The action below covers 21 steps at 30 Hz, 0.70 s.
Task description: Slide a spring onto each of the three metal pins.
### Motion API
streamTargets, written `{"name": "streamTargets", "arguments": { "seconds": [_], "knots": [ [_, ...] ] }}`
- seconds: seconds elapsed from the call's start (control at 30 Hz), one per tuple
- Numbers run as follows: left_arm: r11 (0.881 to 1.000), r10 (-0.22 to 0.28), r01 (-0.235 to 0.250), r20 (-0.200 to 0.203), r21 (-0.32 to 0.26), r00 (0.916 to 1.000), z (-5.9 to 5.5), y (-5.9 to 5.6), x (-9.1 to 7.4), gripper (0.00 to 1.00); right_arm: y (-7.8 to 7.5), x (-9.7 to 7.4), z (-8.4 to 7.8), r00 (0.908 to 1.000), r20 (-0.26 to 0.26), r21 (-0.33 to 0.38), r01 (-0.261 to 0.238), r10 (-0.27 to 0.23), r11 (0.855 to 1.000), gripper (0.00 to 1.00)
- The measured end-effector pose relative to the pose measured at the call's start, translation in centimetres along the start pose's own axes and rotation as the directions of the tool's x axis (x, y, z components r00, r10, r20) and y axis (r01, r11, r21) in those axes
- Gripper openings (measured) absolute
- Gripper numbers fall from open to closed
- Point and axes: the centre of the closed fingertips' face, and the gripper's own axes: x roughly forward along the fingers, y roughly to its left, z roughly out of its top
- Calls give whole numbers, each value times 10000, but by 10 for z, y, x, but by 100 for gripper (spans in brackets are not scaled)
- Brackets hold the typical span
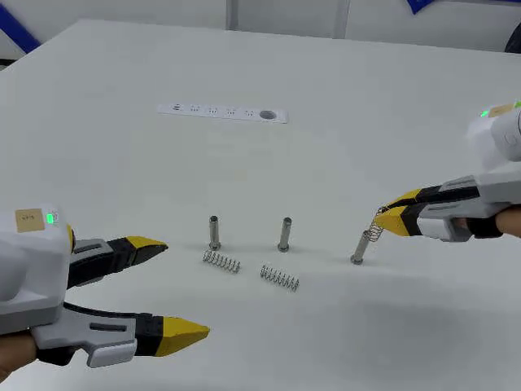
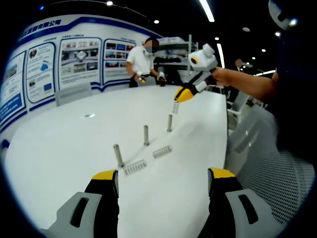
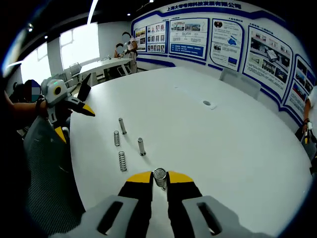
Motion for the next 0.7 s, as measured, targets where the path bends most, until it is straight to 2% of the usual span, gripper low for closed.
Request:
{"name": "streamTargets", "arguments": {
  "seconds": [0.23, 0.7],
  "knots": [
    [10000, 6, -6, -13, -19, 10000, 0, 0, 0, 75, -9, 6, -1, 9999, 19, 49, 139, -139, 9999, 12],
    [10000, -20, 19, -64, -74, 10000, -2, -1, 0, 74, -14, 18, -10, 9999, -155, 258, 31, -27, 9997, 12]
  ]
}}
